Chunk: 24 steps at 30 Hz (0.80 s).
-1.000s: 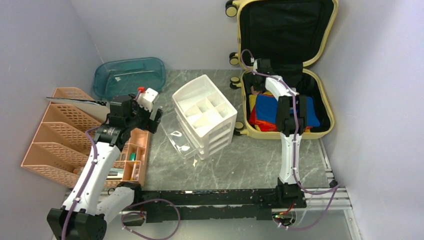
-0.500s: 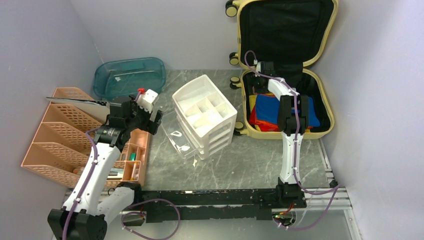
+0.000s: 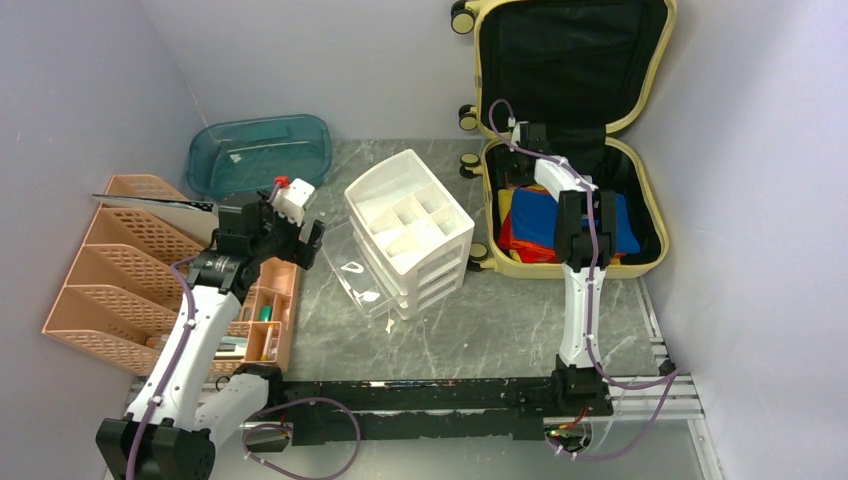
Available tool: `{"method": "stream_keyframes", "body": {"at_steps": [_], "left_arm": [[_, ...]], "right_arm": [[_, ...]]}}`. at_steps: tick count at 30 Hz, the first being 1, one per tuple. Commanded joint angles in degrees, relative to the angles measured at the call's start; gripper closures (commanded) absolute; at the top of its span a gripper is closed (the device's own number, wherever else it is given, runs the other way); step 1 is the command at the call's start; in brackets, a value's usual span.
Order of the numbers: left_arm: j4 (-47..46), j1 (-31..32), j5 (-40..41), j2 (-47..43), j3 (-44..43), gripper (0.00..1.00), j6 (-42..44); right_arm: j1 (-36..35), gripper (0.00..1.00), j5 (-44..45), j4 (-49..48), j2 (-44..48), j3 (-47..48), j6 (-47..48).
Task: Open, take out, and arrange the luggage
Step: Pick up the personal item from the luggage.
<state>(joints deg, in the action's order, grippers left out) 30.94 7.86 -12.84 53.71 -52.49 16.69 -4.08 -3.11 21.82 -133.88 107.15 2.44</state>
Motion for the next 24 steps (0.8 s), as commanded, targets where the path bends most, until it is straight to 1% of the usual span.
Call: {"method": "stream_keyframes", "body": {"at_steps": [1,5,14,20,24], "left_arm": [[-1.5,-0.6,-2.0,-0.7,0.3,0.00,-0.6],[-1.5,-0.9,-2.3,-0.7,0.3,0.00,-0.5],[-1.7,-1.4,-3.0,-0.8,0.6,0.00,-0.5],[-1.8,-1.7,-3.5,-0.7,0.8,0.00,-0.6],[-2.0,-1.9,-3.6,-0.6,1.0,0.00,-0.7]], "right_arm": [[-0.2,0.32,2.5,-3.9,3.1,-1.1,-0.1],[-0.1,0.36,3.0,-4.8,7.0,-2.7,0.7],[-0.2,0.37,2.2,-4.9,18.8,-3.8,2.7],[-0.2,0.37,-2.7,-2.8,25.0,-2.9,2.2],[-0.5,0.38,-10.1,-1.1,29.9,-1.6,1.5]]}}
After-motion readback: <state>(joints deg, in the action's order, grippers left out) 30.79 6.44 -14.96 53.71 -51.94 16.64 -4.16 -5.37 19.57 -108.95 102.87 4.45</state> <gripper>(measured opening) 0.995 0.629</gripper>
